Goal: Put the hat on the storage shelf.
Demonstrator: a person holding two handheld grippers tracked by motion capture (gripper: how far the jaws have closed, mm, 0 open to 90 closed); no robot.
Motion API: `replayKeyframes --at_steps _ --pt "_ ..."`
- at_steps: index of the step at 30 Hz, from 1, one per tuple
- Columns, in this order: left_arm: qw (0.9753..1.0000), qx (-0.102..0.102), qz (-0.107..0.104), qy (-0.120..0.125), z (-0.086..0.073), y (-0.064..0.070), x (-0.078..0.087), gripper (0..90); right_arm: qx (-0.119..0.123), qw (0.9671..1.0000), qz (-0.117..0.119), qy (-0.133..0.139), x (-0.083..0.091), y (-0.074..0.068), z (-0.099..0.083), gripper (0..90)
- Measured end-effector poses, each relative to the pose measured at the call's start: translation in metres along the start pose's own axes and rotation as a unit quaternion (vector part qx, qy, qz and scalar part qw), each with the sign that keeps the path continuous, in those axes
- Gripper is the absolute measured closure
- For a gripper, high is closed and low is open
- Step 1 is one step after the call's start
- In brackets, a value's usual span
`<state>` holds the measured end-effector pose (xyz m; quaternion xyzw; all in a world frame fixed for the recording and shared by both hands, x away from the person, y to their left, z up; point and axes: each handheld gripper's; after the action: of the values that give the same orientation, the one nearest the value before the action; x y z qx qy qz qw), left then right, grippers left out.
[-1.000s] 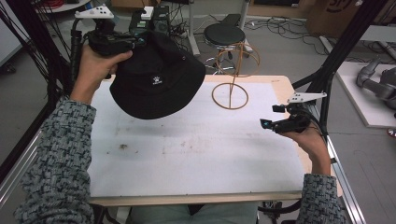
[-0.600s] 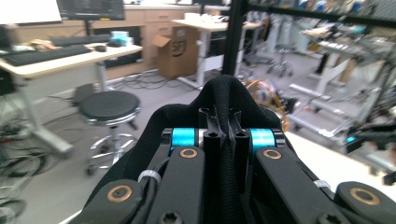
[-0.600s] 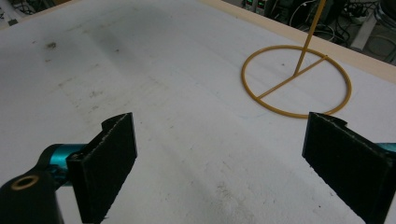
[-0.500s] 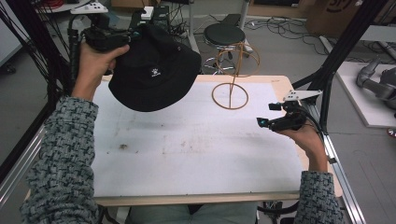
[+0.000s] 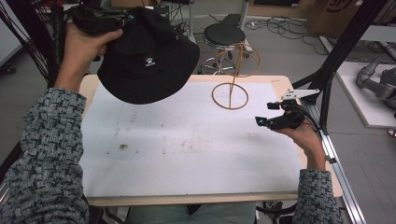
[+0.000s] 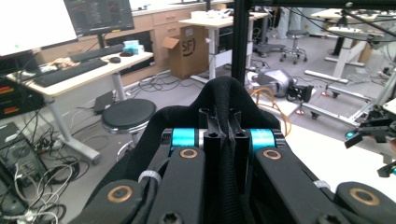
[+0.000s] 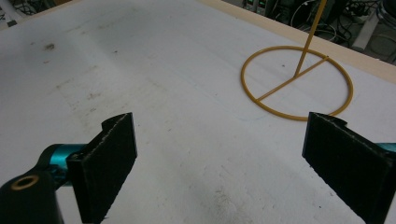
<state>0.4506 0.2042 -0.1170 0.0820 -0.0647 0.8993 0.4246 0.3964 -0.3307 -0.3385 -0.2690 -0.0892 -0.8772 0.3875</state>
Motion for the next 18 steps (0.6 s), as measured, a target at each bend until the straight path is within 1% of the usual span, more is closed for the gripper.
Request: replayKeyframes --at_steps 4,8,10,11,15,18 --pt "0.9998 -0.012 -0.010 -0.009 0.015 0.005 -0.014 87.8 0.001 1.0000 0.000 0.002 0.000 0.001 0.000 9.7" --pt "0.9996 -0.015 -0.022 -0.011 0.029 0.009 -0.030 87.8 -0.002 1.0000 0.001 0.000 0.001 0.001 0.000 9.7" --pt "0.9994 -0.012 -0.031 -0.004 0.034 0.011 -0.038 87.8 -0.002 1.0000 -0.001 0.001 0.002 0.001 0.000 9.7" --pt "0.9993 -0.007 -0.037 -0.001 0.036 0.011 -0.042 87.8 -0.002 1.0000 -0.001 0.002 0.002 0.001 0.000 9.7" --pt "0.9990 -0.013 -0.041 -0.006 0.045 0.014 -0.060 87.8 -0.003 1.0000 -0.002 0.003 0.004 0.001 -0.001 9.7" --pt "0.9987 -0.006 -0.050 0.004 0.045 0.015 -0.074 87.9 -0.004 1.0000 -0.001 0.002 0.005 0.000 -0.001 9.7"
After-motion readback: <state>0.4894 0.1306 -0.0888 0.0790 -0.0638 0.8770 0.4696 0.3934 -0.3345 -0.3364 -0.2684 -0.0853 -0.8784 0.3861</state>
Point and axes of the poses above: each handheld gripper's, and its own axes: x roughly backward along the jaws, z roughly out of its top, y roughly to its right, and after that the axes turned 3 degrees about -z, right-handed
